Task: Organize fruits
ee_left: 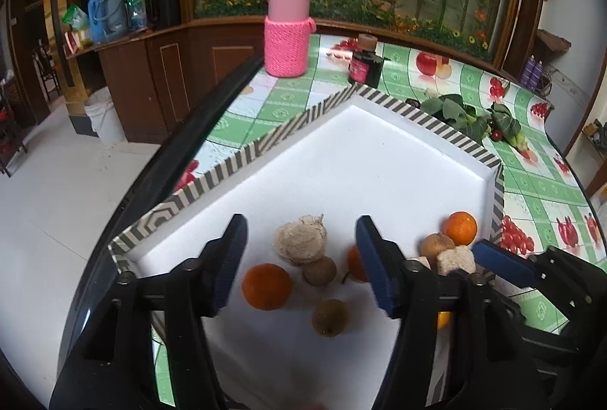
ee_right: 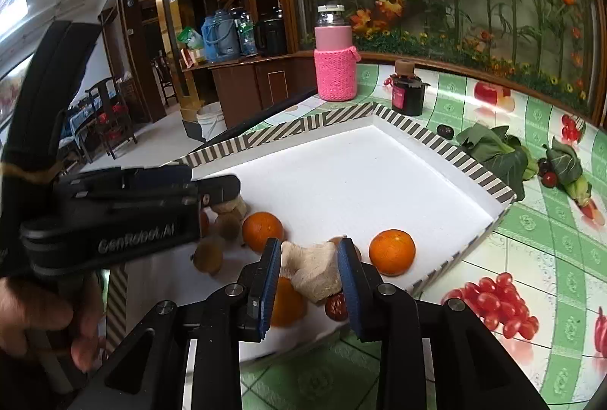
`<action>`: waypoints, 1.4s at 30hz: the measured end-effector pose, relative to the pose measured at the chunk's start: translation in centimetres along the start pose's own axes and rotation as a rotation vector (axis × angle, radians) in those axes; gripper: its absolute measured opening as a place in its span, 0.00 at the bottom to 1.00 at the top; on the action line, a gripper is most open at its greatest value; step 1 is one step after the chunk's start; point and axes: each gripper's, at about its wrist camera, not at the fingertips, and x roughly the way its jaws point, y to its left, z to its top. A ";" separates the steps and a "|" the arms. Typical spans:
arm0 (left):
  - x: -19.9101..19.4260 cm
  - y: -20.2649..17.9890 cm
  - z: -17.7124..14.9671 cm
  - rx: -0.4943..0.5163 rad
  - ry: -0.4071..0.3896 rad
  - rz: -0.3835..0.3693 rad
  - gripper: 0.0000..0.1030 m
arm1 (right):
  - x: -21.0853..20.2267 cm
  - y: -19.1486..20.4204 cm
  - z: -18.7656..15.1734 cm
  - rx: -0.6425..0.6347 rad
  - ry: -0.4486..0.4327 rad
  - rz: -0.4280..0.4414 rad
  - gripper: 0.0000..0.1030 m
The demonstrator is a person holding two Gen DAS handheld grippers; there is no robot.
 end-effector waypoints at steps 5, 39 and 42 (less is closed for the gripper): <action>-2.0 -0.1 -0.5 0.025 -0.085 0.026 0.67 | -1.5 -0.2 -1.1 -0.030 0.014 -0.002 0.29; -5.7 -2.5 -4.0 0.084 -0.023 -0.030 0.68 | -5.7 -0.5 -3.8 -0.022 0.005 0.076 0.29; -5.8 -2.7 -4.1 0.091 -0.034 0.008 0.68 | -5.7 -0.5 -3.8 -0.025 0.004 0.075 0.29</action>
